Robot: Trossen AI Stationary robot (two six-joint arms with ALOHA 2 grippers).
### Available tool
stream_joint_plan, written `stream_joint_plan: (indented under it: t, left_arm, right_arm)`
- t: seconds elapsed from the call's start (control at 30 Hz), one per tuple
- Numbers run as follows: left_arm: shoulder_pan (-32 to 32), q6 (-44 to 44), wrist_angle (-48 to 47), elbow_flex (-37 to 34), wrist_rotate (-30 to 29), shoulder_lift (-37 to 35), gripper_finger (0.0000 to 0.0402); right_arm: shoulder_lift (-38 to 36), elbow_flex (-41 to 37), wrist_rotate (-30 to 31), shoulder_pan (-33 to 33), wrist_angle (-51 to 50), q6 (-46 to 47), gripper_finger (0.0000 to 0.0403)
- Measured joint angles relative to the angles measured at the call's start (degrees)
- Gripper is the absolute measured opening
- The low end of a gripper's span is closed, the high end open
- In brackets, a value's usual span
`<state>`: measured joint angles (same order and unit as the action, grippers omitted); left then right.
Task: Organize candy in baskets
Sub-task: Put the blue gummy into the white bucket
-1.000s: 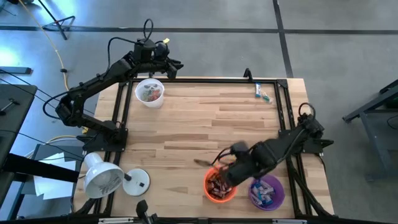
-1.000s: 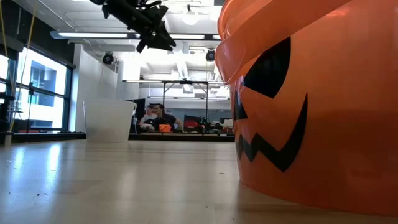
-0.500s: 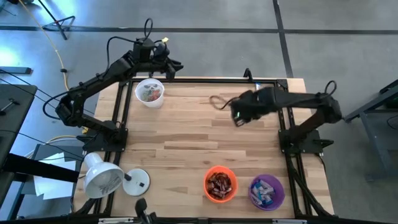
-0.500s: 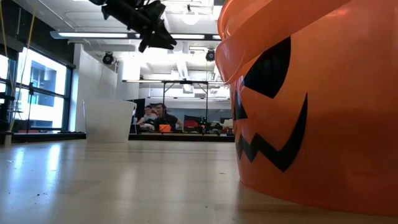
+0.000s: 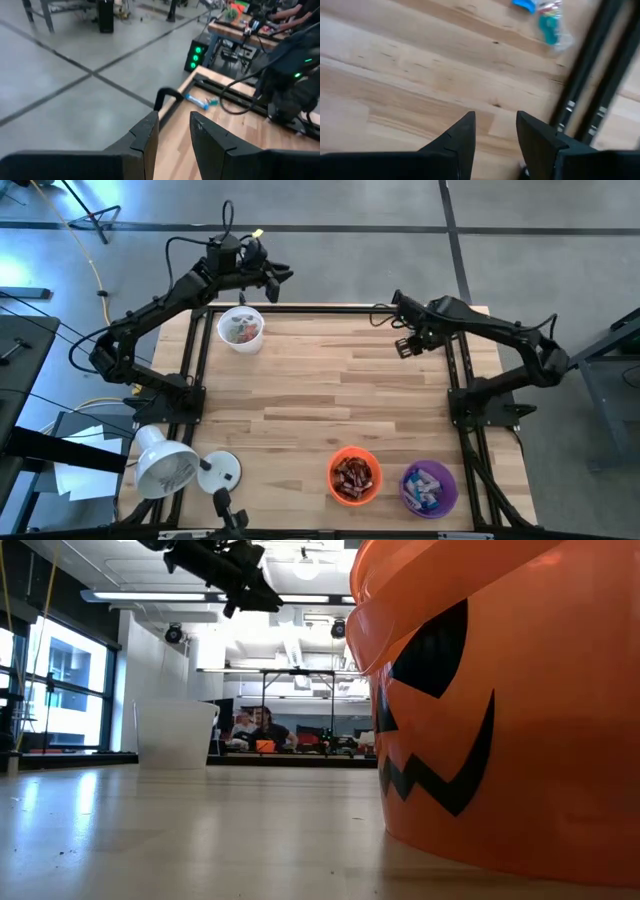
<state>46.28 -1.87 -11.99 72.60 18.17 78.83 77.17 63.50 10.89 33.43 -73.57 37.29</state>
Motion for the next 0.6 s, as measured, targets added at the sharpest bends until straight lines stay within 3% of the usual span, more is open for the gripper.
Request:
stream_joint_plan:
  t: [0.17, 0.43, 0.6]
  left_arm:
    - [1.0, -0.6, 3.0, 0.0, 0.0, 0.0, 0.0099]
    - [2.3, -2.7, 6.7, 0.0, -0.5, 0.0, 0.0099]
    - [2.5, -5.2, 9.0, 0.0, -0.6, 0.0, 0.0099]
  right_arm:
    - [0.8, -3.5, -3.0, 7.1, 5.5, -8.8, 0.0146]
    - [1.3, -3.6, 0.5, 15.9, 8.2, -26.6, 0.0185]
    - [2.4, -3.6, -0.3, 20.7, 12.0, -27.4, 0.0203]
